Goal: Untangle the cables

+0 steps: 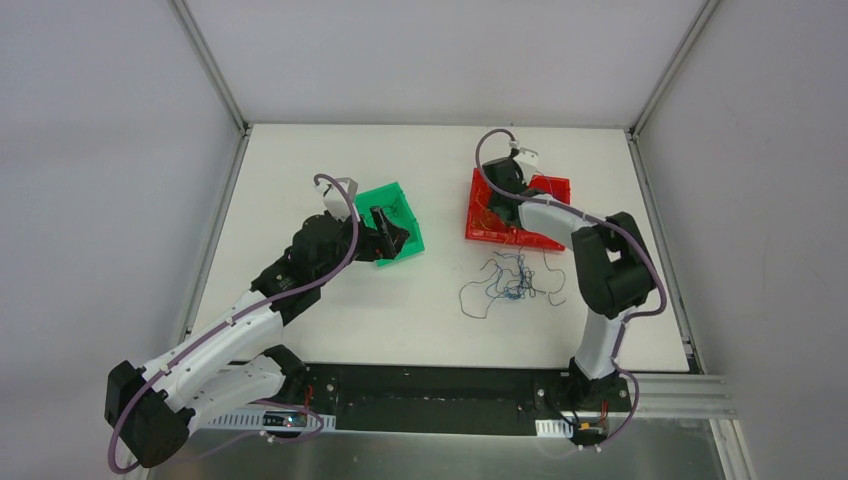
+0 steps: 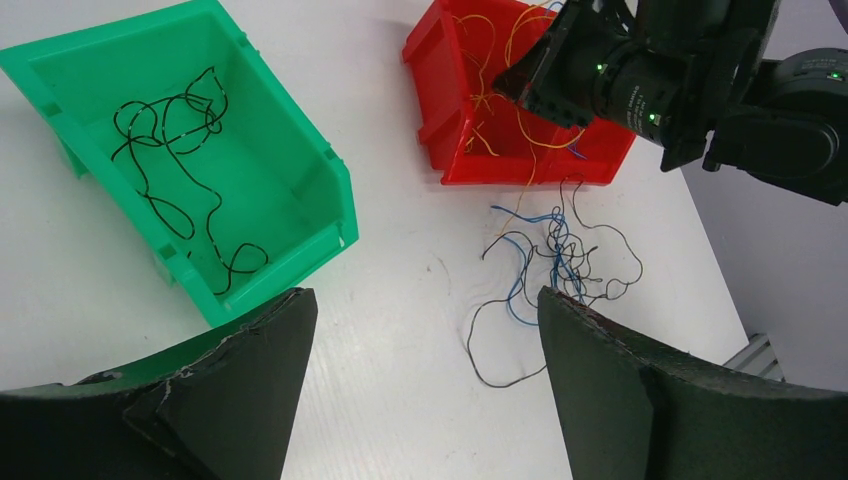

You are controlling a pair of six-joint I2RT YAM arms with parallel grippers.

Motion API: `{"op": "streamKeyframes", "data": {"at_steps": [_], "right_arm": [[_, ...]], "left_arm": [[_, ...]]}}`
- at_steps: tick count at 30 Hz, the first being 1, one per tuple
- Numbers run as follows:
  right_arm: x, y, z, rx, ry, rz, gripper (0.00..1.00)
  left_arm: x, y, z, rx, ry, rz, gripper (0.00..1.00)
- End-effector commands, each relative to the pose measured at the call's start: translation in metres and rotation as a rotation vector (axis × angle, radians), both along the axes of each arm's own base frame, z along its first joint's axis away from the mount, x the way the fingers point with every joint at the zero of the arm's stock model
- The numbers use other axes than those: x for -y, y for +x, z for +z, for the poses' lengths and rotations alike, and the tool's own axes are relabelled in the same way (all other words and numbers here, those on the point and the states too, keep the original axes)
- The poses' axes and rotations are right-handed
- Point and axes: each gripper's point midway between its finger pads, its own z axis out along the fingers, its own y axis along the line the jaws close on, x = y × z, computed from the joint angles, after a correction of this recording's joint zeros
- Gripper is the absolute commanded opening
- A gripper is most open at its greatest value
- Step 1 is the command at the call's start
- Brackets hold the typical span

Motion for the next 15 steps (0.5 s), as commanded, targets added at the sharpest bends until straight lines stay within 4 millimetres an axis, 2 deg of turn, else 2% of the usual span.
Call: {"op": "streamKeyframes", "data": {"at_steps": [1, 4, 8, 9, 12, 15], "right_arm": [[0.022, -0.006, 0.003, -0.080, -0.120, -0.081, 0.00], [0.019, -0.003, -0.010, -0.163, -0.163, -0.065, 0.00], [-0.005, 0.009, -0.031, -0.235, -0.114, 0.008, 0.00], [-0.010, 0.008, -0.046, -0.276, -0.107, 0.016, 0.00], [-0.019, 0.008, -0.064, -0.344, -0.093, 0.022, 0.00], [-0.020, 0.005, -0.064, -0.351, -0.092, 0.026, 0.00]], "left_arm": [[0.000, 0.000, 0.011, 0.039, -0.015, -0.013, 0.83], [-0.001, 0.000, 0.011, 0.040, -0.013, -0.011, 0.83], [-0.002, 0.001, 0.010, 0.040, -0.010, -0.006, 0.83], [-0.001, 0.001, 0.010, 0.040, -0.010, -0.008, 0.83], [-0.001, 0.001, 0.010, 0.039, -0.009, -0.012, 0.83], [0.000, 0.000, 0.010, 0.038, -0.009, -0.015, 0.83]]}}
